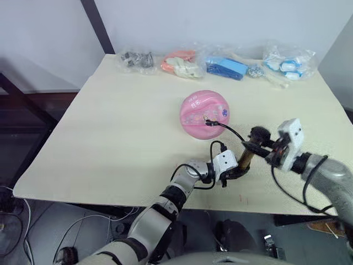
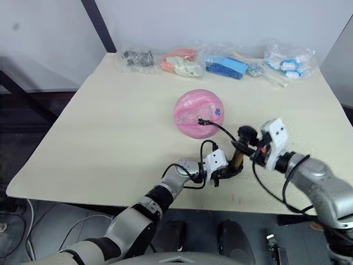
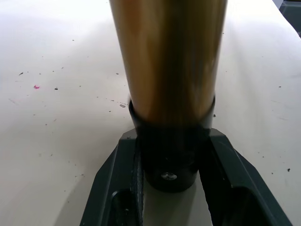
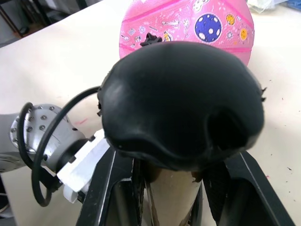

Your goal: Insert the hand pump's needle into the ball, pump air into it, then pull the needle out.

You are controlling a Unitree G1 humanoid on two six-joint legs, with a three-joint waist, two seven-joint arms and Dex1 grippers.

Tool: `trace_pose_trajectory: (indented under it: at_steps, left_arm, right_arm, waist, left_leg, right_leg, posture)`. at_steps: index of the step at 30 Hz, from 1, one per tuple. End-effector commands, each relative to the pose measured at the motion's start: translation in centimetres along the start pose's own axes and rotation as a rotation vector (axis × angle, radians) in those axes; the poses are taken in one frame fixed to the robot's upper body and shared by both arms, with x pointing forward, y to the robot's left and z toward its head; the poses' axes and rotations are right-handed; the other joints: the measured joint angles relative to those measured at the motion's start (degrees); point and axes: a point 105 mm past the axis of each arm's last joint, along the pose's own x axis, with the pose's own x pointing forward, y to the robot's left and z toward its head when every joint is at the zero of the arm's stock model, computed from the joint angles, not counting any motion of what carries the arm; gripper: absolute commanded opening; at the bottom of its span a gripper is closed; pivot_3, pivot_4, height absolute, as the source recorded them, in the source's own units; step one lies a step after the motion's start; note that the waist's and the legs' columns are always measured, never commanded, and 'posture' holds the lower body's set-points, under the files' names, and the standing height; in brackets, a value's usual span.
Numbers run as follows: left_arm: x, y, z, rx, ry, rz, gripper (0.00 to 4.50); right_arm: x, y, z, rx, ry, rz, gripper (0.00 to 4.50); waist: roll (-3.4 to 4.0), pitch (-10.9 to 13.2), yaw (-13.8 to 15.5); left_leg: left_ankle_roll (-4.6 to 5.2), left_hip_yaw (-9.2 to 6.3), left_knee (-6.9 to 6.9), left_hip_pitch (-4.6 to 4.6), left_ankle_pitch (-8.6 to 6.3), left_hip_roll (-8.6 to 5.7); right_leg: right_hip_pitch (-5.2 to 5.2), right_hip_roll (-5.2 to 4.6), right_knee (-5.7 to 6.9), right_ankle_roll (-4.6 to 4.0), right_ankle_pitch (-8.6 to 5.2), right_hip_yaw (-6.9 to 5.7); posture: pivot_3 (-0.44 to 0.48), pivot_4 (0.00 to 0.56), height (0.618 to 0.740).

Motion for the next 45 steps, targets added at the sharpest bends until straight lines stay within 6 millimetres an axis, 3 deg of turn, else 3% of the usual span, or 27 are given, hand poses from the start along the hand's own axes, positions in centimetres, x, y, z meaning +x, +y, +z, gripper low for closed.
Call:
trace_pose_trajectory:
  at_steps: [1,8,11,13,18,23,26,30,33,37,40,45]
  left_arm:
    - [-0.3,-1.3,-2.8,-0.049,0.093,-0.030,1.12]
    - [-0.4,-1.3,-2.9,-0.046,0.093,-0.033,1.12]
    - [-0.4,-1.3,-2.9,-0.047,0.092,-0.035,1.12]
    - [-0.4,-1.4,-2.9,-0.046,0.091,-0.039,1.12]
    - [-0.4,-1.5,-2.8,-0.042,0.089,-0.041,1.12]
    - [-0.6,-1.3,-2.8,-0.041,0.089,-0.035,1.12]
    - [-0.7,-1.3,-2.8,-0.041,0.089,-0.031,1.12]
    - [-0.9,-1.0,-2.8,-0.043,0.091,-0.022,1.12]
    - [-0.9,-0.9,-2.8,-0.044,0.092,-0.017,1.12]
    - [-0.9,-0.9,-2.9,-0.046,0.093,-0.016,1.12]
    - [-0.9,-1.0,-2.9,-0.048,0.094,-0.016,1.12]
    - [-0.8,-1.0,-2.9,-0.048,0.095,-0.019,1.12]
  right_arm:
    - [-2.0,0.9,6.0,-0.119,-0.129,0.011,1.05]
    - [-4.0,1.6,10.6,-0.163,-0.190,0.013,1.05]
    - [-3.9,1.7,10.9,-0.156,-0.194,0.010,1.05]
    - [-3.3,1.6,9.6,-0.127,-0.171,0.008,1.05]
    - [-1.4,0.8,5.0,-0.043,-0.088,-0.017,1.05]
    - [1.2,1.0,-2.3,0.024,0.045,-0.017,1.05]
    - [1.9,1.3,-4.7,0.042,0.076,-0.010,1.05]
    - [2.7,1.9,-11.8,0.120,0.209,-0.009,1.05]
    - [2.5,2.5,-14.5,0.142,0.248,-0.004,1.05]
    - [2.5,2.3,-13.4,0.119,0.197,-0.002,1.05]
    - [2.2,1.0,-9.8,0.053,0.116,-0.021,1.05]
    - [1.4,-0.2,-3.3,-0.030,-0.016,-0.036,1.05]
  waist:
    - [-0.04,0.10,0.02]
    - [-0.17,0.23,-0.01]
    - [-0.17,0.30,0.00]
    - [-0.18,0.31,0.00]
    - [-0.23,0.27,-0.09]
    - [-0.62,-0.08,-0.36]
    - [-0.62,-0.28,-0.63]
    - [-0.85,-0.84,-1.41]
    - [-1.08,-1.26,-1.57]
    - [-1.05,-1.33,-1.68]
    - [-1.00,-1.26,-1.65]
    - [-0.45,-0.75,-1.27]
  left_leg:
    - [0.00,-0.01,0.00,-0.03,0.00,0.00]
    - [0.00,0.00,0.01,-0.05,0.00,0.01]
    - [0.00,0.00,0.01,-0.09,0.00,0.02]
    - [0.00,0.00,0.01,-0.15,0.00,0.01]
    - [0.00,0.04,0.01,-0.08,0.00,0.01]
    - [0.01,0.00,0.00,0.23,0.00,0.21]
    - [0.01,0.02,0.00,0.29,0.00,0.23]
    - [0.00,0.02,-0.03,0.34,0.00,0.24]
    - [0.01,-0.03,-0.06,0.41,0.00,0.26]
    - [0.00,-0.01,-0.07,0.63,0.00,0.27]
    - [-0.01,-0.02,-0.24,1.14,-0.02,0.30]
    - [-0.01,-0.04,-0.24,0.96,-0.02,0.24]
  right_leg:
    - [0.00,0.00,0.00,0.00,0.00,-0.02]
    - [0.00,-0.01,-0.02,0.03,-0.01,-0.02]
    - [-0.05,-0.01,-0.01,0.00,0.00,-0.02]
    - [-0.09,0.00,-0.01,-0.09,0.06,-0.02]
    - [-0.07,0.01,0.00,-0.08,0.06,0.01]
    - [0.19,0.22,0.02,0.10,-0.09,0.00]
    - [0.19,0.25,0.05,0.07,-0.06,0.00]
    - [0.23,0.26,0.06,0.04,-0.05,0.02]
    - [0.29,0.29,0.05,0.02,-0.06,-0.01]
    - [0.49,0.29,0.05,0.02,-0.07,0.00]
    - [0.89,0.27,0.02,-0.27,-0.26,-0.01]
    - [0.83,0.19,-0.04,-0.15,-0.22,-0.06]
  posture:
    - [0.000,0.150,0.740]
    - [0.000,0.150,0.740]
    - [0.000,0.150,0.740]
    - [0.000,0.150,0.740]
    - [0.000,0.150,0.740]
    - [0.000,0.150,0.740]
    - [0.000,0.150,0.740]
    - [0.000,0.150,0.740]
    - [0.000,0.150,0.740]
    - [0.000,0.150,0.740]
    - [0.000,0.150,0.740]
    - [0.000,0.150,0.740]
